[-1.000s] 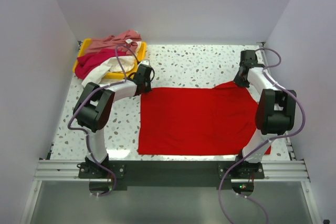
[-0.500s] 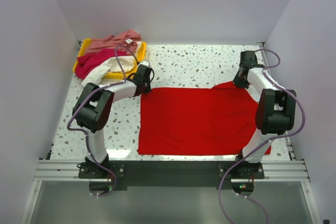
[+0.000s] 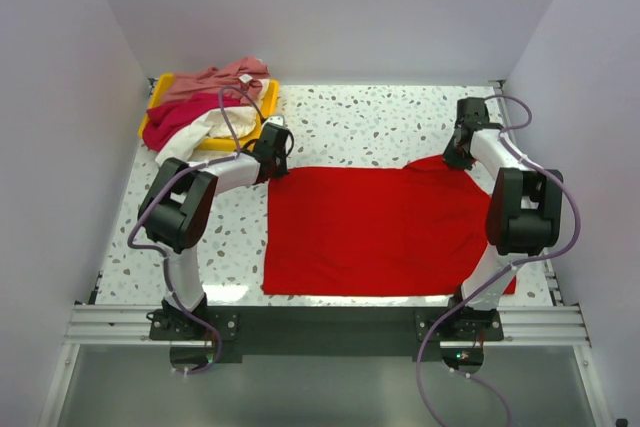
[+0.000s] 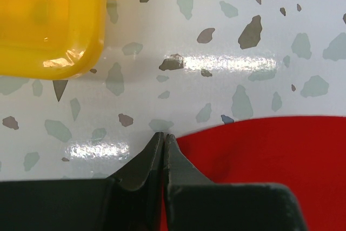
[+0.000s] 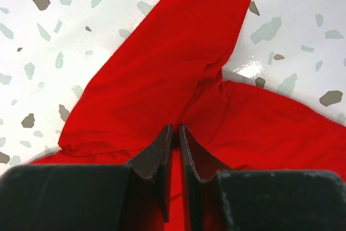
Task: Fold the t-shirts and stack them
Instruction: Fold the tshirt
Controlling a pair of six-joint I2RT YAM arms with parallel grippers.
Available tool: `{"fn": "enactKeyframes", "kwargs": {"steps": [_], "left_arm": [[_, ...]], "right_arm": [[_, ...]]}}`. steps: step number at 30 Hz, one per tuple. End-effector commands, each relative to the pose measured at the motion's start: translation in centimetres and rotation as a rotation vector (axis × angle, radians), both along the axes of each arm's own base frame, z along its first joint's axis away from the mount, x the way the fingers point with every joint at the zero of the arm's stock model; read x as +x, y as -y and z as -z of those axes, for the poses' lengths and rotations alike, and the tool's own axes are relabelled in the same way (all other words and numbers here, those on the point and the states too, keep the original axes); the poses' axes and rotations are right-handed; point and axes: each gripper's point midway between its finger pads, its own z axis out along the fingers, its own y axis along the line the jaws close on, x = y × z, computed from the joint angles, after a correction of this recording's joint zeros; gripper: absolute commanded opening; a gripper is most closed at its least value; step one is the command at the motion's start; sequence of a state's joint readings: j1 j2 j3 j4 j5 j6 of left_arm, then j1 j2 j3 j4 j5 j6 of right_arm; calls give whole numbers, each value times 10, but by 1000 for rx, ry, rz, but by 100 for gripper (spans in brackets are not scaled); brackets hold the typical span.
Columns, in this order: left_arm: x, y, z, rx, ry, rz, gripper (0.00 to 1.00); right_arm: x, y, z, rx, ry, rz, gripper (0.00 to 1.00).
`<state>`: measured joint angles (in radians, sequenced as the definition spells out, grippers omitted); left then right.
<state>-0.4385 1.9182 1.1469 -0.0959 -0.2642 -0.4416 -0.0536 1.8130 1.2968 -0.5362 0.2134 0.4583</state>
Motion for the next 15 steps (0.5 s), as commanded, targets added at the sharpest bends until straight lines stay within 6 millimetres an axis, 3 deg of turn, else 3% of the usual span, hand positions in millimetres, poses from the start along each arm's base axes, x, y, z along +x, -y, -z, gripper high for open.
{"fn": "enactKeyframes", "kwargs": {"steps": [1, 6, 9, 15], "left_arm": [[-4, -4, -5, 7, -1, 13, 0], [-3, -4, -5, 7, 0, 12, 0], [-3, -3, -4, 4, -2, 13, 0], [-3, -3, -3, 6, -5, 15, 0]], "right_arm": [[4, -2, -6, 13, 12, -19, 13], [6, -3, -9, 18, 20, -23, 10], [6, -3, -11, 19, 23, -23, 0], [8, -4, -19, 18, 33, -26, 0]]}}
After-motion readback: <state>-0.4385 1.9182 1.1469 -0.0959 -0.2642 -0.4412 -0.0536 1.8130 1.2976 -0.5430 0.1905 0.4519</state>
